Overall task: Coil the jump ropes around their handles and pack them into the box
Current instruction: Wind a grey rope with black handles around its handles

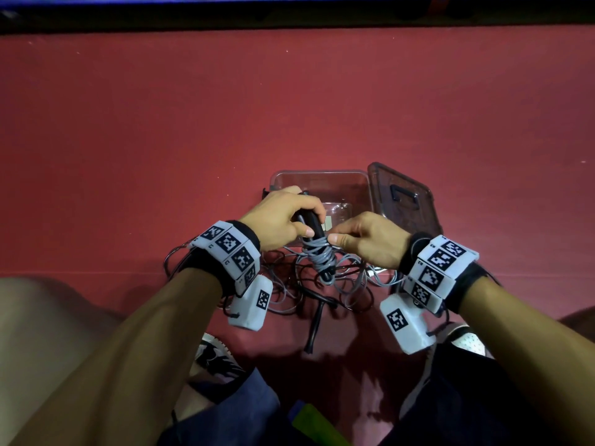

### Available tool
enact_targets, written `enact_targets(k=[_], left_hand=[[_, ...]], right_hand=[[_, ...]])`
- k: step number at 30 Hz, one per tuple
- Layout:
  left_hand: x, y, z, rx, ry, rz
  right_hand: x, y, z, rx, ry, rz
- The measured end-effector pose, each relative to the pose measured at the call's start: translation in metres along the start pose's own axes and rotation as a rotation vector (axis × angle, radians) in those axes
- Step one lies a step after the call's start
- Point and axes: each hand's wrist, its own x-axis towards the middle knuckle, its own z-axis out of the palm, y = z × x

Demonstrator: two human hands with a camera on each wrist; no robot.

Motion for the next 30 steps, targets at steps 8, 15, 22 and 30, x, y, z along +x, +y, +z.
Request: enact_targets(k=[8,15,22,30], left_hand=[[0.000,0.000,-0.005,-0.057,0.015,0.038],[0.001,0.000,-0.003,-0.127,0.032,0.048],[0.004,0.003,0.001,-0.103,0.146,-0.173],[0.007,-0.004,0.014,-0.329,-0.149,-0.241]], right_hand=[[0.000,-0.002,-0.004,-0.086,0.009,-0.024],[-0.003,-0.003,-0.002,0.032,0.018,-0.026],[-0.002,-0.008,-0.007,0.217,0.198,-0.050],[-0.001,-0.006,-0.008,0.245,0.278,0.000]])
